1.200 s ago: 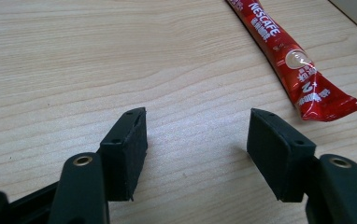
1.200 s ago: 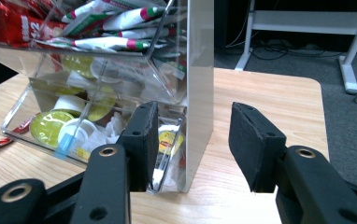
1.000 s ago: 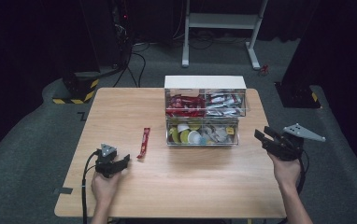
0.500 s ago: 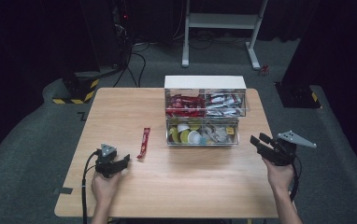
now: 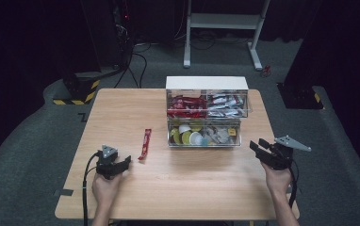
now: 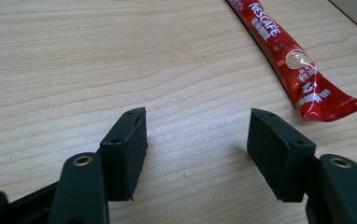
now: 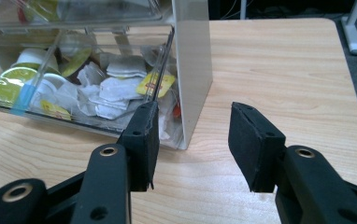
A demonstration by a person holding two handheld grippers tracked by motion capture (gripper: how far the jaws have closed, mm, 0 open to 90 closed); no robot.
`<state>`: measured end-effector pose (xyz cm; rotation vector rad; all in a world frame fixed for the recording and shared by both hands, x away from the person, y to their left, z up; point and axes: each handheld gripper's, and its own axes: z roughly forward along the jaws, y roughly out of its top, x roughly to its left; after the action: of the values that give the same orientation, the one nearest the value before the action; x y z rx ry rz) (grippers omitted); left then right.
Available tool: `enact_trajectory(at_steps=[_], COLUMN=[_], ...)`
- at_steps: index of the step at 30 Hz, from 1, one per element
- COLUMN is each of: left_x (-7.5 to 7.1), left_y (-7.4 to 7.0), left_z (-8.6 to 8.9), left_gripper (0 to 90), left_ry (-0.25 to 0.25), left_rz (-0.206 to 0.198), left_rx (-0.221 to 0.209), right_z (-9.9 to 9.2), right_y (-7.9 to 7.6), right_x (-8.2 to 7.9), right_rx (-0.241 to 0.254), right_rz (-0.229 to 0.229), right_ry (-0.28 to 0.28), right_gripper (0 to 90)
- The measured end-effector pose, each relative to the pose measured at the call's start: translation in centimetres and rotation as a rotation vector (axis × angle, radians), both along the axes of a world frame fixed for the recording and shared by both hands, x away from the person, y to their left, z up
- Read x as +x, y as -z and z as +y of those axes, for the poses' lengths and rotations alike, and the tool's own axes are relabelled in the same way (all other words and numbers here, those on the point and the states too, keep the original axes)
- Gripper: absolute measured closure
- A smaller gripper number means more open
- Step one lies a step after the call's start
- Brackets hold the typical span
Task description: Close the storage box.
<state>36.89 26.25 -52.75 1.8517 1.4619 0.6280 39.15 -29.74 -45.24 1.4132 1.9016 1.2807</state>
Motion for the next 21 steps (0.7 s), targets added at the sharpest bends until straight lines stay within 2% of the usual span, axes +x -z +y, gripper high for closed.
enact_trajectory(at_steps=[21], left_x=[0.0], left_y=[0.0], left_z=[0.0], left_gripper=[38.2], left_ry=[0.000], left_rz=[0.000], left_rx=[0.000], right_z=[0.6], right_y=[2.8], right_x=[1.5], right_rx=[-0.049], right_rz=[0.064], right_ry=[0.045], right_gripper=[53.3])
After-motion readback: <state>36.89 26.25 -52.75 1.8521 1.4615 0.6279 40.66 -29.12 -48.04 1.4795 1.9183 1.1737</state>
